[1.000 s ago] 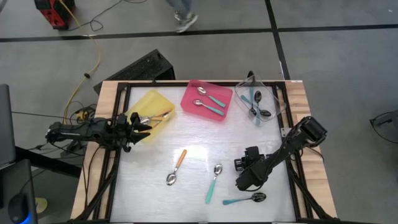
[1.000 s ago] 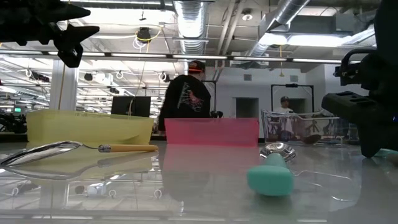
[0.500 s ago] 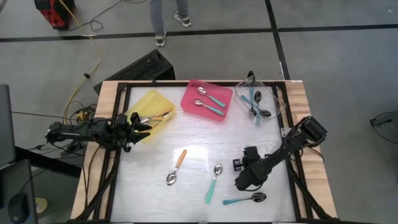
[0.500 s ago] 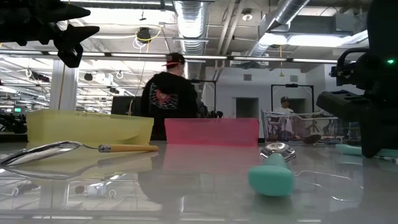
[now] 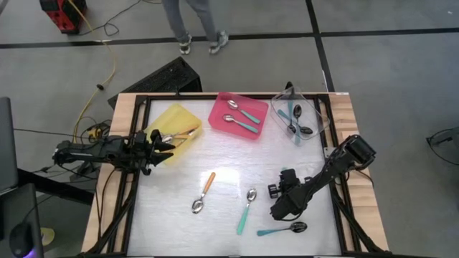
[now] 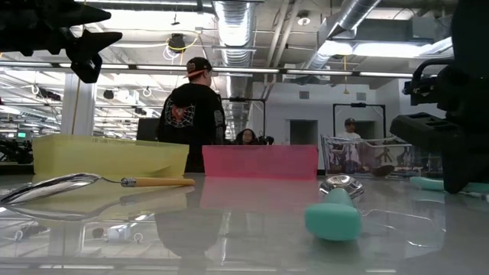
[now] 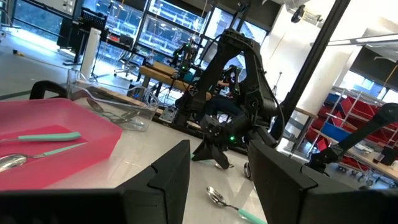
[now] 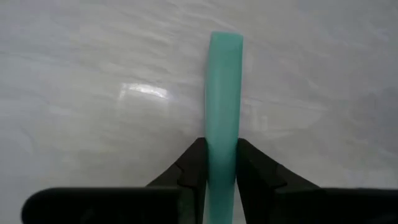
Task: Sort silverware by color (type)
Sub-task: Put the green spoon into the red bin
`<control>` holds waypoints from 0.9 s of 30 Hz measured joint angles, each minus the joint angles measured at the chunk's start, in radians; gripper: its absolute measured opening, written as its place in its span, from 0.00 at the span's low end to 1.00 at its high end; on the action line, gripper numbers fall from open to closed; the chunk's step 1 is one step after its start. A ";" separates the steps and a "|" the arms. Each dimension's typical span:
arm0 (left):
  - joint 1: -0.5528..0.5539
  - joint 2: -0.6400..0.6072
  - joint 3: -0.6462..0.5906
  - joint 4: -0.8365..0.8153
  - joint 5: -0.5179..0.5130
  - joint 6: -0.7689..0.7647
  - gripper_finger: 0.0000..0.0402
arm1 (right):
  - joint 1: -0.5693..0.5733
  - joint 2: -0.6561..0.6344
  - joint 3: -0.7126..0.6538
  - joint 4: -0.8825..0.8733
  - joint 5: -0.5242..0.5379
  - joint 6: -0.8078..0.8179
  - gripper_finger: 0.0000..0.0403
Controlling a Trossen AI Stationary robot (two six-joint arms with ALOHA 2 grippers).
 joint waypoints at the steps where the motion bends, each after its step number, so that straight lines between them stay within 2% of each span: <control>1: 0.000 0.000 0.000 0.000 0.000 0.000 0.37 | -0.004 0.001 0.007 -0.007 0.002 -0.011 0.23; 7: 0.000 0.000 0.000 0.000 0.000 -0.001 0.37 | -0.029 0.003 0.043 0.009 0.029 -0.098 0.22; 20: 0.000 0.000 0.000 0.000 0.000 -0.002 0.37 | -0.123 0.003 0.129 0.009 0.163 -0.337 0.22; 27: 0.000 0.000 0.000 0.000 0.001 -0.002 0.37 | -0.184 0.001 0.189 0.009 0.172 -0.524 0.22</control>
